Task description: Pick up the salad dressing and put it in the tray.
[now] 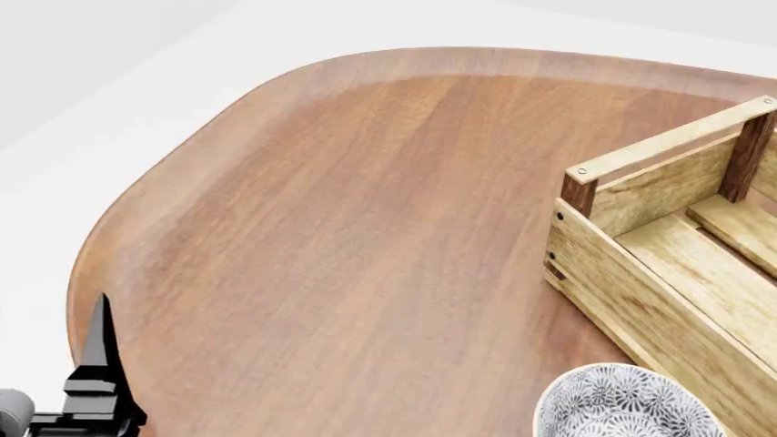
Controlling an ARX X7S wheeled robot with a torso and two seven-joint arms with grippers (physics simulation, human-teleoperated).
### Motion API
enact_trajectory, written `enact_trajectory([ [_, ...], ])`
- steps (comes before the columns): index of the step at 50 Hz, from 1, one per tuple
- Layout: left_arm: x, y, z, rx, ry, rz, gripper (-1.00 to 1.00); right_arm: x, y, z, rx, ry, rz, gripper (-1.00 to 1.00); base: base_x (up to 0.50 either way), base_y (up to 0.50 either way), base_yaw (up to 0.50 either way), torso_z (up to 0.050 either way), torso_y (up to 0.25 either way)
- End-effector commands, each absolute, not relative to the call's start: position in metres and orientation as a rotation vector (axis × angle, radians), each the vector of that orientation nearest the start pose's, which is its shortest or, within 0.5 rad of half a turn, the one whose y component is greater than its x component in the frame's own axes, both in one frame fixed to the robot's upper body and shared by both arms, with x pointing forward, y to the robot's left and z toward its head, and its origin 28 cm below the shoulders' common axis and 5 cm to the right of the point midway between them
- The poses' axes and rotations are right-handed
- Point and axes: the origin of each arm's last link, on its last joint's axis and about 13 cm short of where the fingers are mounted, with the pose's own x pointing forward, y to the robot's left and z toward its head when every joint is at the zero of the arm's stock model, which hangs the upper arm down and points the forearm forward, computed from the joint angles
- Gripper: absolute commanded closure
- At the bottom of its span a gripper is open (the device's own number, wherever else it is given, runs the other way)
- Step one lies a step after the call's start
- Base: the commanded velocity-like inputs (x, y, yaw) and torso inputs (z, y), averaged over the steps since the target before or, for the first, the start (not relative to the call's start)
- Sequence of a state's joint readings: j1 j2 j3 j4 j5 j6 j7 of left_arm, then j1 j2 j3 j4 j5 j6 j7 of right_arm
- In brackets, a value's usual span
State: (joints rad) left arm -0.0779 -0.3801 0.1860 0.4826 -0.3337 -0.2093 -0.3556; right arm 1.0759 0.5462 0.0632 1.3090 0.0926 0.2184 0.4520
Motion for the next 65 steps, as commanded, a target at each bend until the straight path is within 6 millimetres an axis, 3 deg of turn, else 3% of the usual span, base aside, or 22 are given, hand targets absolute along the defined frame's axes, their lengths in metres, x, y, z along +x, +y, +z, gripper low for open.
enact_trajectory([
  [1,0.211,0.225,0.113,0.012,-0.261,0.018,-1.00,0.333,-0.323,0.100,-0.104,0.397,-0.978,1.00,0.00,0.00,0.00,0.000,0.000],
  [17,0.211,0.225,0.113,0.015,-0.263,0.017,-1.00,0.329,-0.322,0.093,-0.106,0.412,-0.969,1.00,0.00,0.00,0.00,0.000,0.001],
  [18,0.211,0.225,0.113,0.015,-0.263,0.016,-1.00,0.329,-0.322,0.093,-0.108,0.413,-0.968,-1.00,0.00,0.00,0.00,0.000,0.000],
  [46,0.212,0.225,0.116,0.016,-0.269,0.015,-1.00,0.331,-0.322,0.095,-0.133,0.405,-0.955,-1.00,0.00,0.00,0.00,0.000,0.000],
  [58,0.210,0.225,0.116,0.011,-0.272,0.014,-1.00,0.344,-0.326,0.126,-0.166,0.284,-0.911,-1.00,0.00,0.00,0.00,0.000,0.000],
  [65,0.210,0.225,0.116,0.009,-0.275,0.015,-1.00,0.342,-0.318,0.152,-0.180,0.195,-0.860,-1.00,0.00,0.00,0.00,0.000,0.000],
])
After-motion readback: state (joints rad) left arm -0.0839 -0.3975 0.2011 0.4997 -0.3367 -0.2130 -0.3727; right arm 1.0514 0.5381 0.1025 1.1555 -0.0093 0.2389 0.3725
